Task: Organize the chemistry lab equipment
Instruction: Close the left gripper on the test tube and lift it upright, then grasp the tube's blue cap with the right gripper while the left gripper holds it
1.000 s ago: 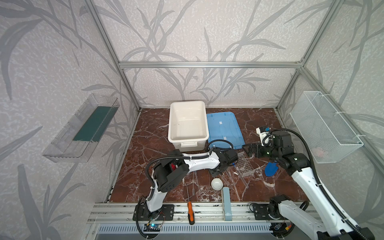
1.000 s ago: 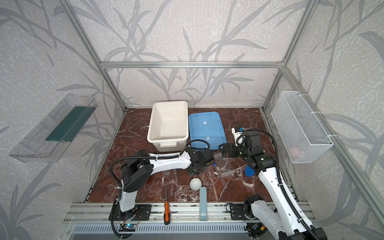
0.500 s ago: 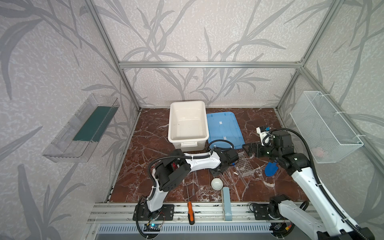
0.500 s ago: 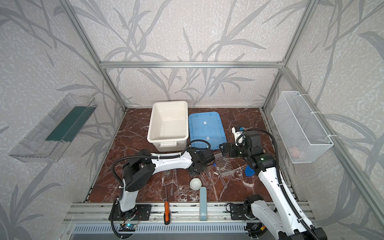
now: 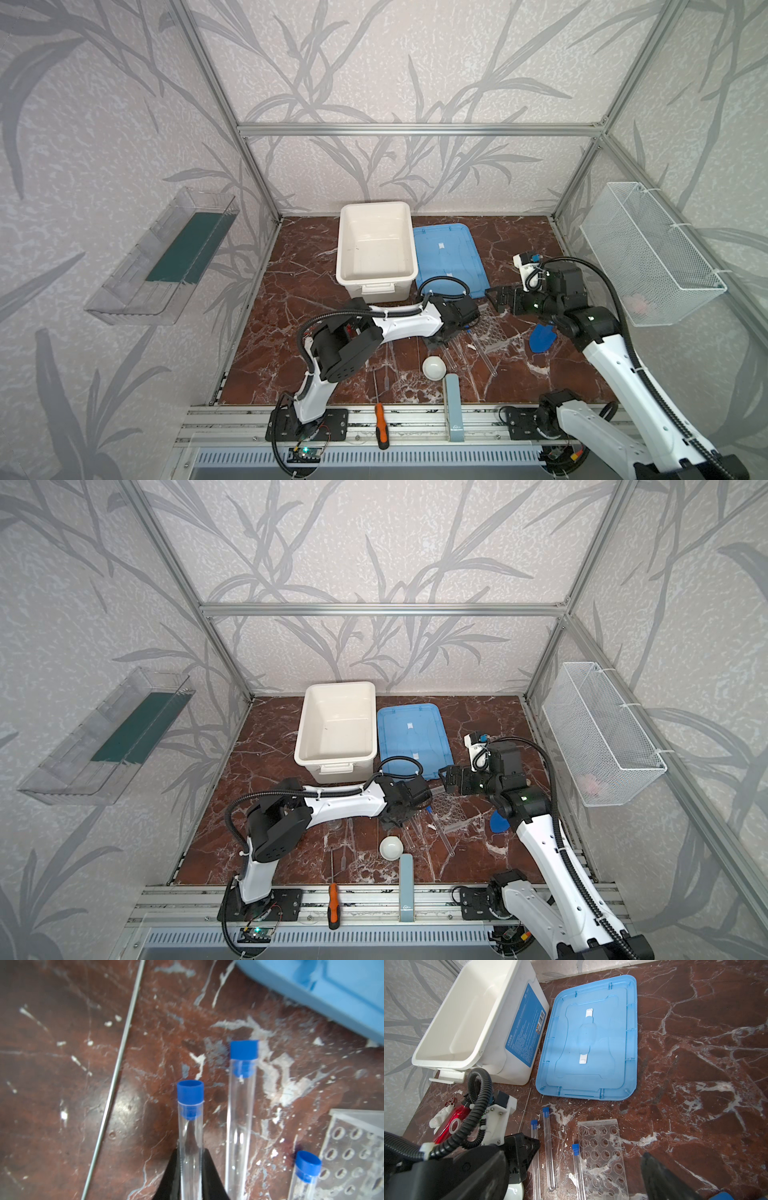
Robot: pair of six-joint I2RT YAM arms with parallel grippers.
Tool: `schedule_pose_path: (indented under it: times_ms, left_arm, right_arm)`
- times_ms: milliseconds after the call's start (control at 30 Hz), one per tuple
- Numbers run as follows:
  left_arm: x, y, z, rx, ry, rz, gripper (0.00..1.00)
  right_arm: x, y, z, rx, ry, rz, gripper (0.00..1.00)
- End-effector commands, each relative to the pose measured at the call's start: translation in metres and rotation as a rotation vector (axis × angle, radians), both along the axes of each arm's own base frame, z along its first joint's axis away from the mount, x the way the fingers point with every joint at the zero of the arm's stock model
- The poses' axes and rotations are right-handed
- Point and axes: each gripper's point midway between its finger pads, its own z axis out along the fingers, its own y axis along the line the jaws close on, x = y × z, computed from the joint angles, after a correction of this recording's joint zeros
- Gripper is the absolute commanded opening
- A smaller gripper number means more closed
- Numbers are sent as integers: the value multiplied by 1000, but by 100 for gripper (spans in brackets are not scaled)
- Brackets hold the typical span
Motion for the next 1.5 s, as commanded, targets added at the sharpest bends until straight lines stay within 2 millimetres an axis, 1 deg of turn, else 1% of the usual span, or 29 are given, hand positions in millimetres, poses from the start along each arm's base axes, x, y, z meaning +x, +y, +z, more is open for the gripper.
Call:
schedule_pose_path:
  times_ms: [0,100,200,267,367,433,467,533,633,767,867,967,1033,1100,1133,1300,1400,1467]
  left_arm:
    - [28,-9,50,-57,-172,-27,13]
    - [41,-4,83,-70,-299,-45,13]
    - [50,-2,114,-100,-424,-90,13]
    - [55,-6,136,-134,-527,-176,13]
    - [57,-10,164,-197,-684,-286,12]
    - [57,-11,178,-241,-764,-353,6]
    - [57,-11,184,-247,-790,-391,5]
    - [57,-9,191,-222,-801,-456,5]
    - [49,-20,206,-225,-865,-645,5]
    - [31,-31,219,-187,-947,-895,5]
    - [23,-28,221,-145,-1003,-989,5]
    - [18,-28,213,-94,-1003,-1076,5]
    - [19,-28,210,-79,-999,-1086,5]
    - [17,-30,209,-94,-1004,-1093,5]
    - [16,-30,209,-100,-1005,-1093,5]
    - [16,-30,212,-117,-1020,-1079,5]
    - [13,-32,213,-124,-1018,-1090,6]
    - [15,-32,212,-117,-1017,-1084,6]
  right_arm:
    - [1,-6,10,10,-46,-33,99]
    - [2,-12,17,32,-68,-65,99]
    - [4,-11,26,94,-78,-58,100]
    - [5,-8,30,146,-60,-40,99]
    - [7,-4,33,188,-29,-21,98]
    - [8,2,39,217,-21,5,98]
    - [8,5,43,236,-14,22,98]
    - [8,11,50,268,-5,49,97]
    - [9,21,63,324,1,90,96]
    - [8,37,70,335,46,159,93]
    - [10,53,69,335,69,201,89]
    - [10,72,66,330,81,247,86]
    - [9,86,63,306,85,275,85]
    - [10,94,61,295,88,283,83]
    - [11,97,59,303,93,284,80]
    - [12,108,51,309,113,291,71]
    - [13,112,51,334,107,290,61]
    - [15,114,52,341,104,291,52]
